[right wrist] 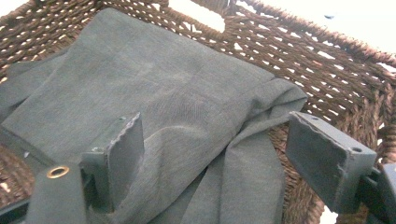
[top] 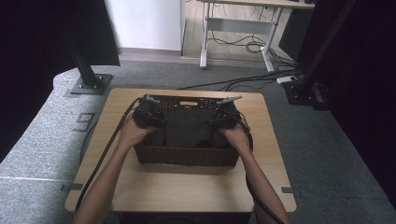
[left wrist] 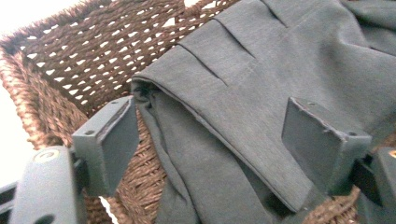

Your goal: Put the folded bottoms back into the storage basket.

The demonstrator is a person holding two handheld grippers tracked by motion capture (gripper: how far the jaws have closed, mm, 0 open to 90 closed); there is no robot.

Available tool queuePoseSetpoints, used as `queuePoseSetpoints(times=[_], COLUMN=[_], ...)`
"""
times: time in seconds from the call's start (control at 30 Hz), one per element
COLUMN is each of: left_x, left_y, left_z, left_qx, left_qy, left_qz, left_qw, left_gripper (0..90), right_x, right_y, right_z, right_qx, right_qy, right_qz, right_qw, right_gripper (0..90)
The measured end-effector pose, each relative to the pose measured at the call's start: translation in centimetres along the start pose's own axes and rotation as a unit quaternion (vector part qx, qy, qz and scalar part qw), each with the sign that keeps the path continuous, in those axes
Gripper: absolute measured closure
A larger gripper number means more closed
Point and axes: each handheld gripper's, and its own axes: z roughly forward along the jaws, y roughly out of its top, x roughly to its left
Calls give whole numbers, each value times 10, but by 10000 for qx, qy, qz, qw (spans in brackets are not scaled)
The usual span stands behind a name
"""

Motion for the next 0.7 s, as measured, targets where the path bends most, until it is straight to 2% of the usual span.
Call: queuePoseSetpoints(times=[0.1,0.2,0.47,0.7], left_x=[0,1,-4,-11], left_y=[-4,-9,-22,-32], left_z=[-7,-14,-30,-42], left_qx=[-106,-205,-362,-554], left_qy=[-113,-222,-245,-293], left_qz=[14,-9,157,260], left_qw=[9999,9995,9989,9977], left_gripper=[141,126,53,0], right_x=[1,2,4,6], right_y=[-1,-3,-13,-21], right_z=[-5,-12,-30,-47], right_qx=[-25,-74,-133,-206], right_qy=[58,89,18,1], right_qz=[-45,-71,-275,-324], right_qw=[10000,9999,9995,9993], right_gripper=[133,125,18,0])
